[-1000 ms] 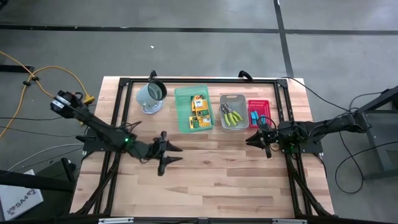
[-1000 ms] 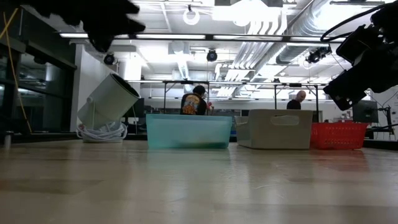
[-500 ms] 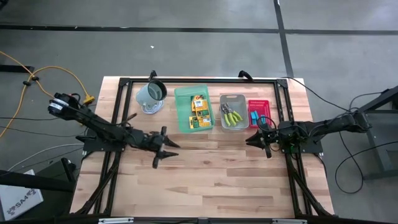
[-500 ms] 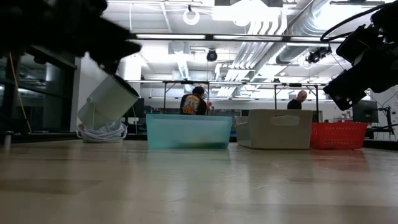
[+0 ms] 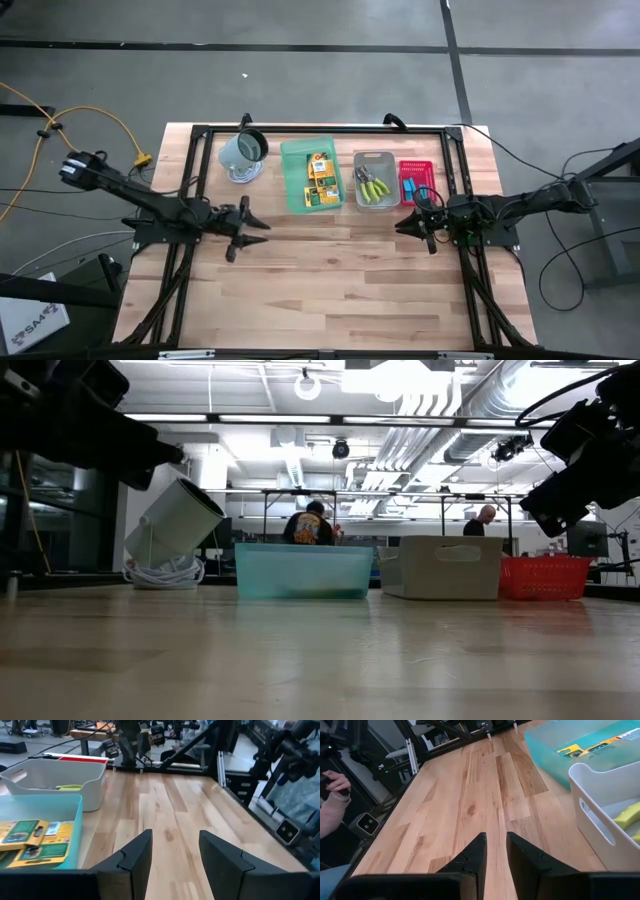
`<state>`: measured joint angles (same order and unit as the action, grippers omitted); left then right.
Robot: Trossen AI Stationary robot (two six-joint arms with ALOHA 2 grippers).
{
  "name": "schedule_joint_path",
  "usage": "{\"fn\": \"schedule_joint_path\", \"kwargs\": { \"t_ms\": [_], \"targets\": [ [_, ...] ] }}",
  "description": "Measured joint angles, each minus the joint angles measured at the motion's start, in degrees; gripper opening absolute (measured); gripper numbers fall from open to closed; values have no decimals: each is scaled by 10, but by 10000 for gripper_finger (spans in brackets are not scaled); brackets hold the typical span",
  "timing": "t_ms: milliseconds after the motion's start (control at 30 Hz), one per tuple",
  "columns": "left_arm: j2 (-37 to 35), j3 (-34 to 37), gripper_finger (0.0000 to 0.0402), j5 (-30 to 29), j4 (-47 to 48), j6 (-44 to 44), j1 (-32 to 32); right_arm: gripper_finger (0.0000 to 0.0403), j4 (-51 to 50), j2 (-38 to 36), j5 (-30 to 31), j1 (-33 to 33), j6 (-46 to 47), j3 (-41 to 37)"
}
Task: Pick & Place School Supplies
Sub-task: Return to Home Position
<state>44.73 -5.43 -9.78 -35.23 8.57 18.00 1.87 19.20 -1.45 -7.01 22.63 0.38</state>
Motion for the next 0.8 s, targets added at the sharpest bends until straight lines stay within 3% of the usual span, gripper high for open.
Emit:
{"fn": "schedule_joint_path", "kwargs": {
  "t_ms": [267,800],
  "targets": [
    [-107,2,159,0,116,-17,0,66,0,0,0,0,0,0],
    [-171,47,159,-15,115,-92,0,66,0,0,0,0,0,0]
  ]
}}
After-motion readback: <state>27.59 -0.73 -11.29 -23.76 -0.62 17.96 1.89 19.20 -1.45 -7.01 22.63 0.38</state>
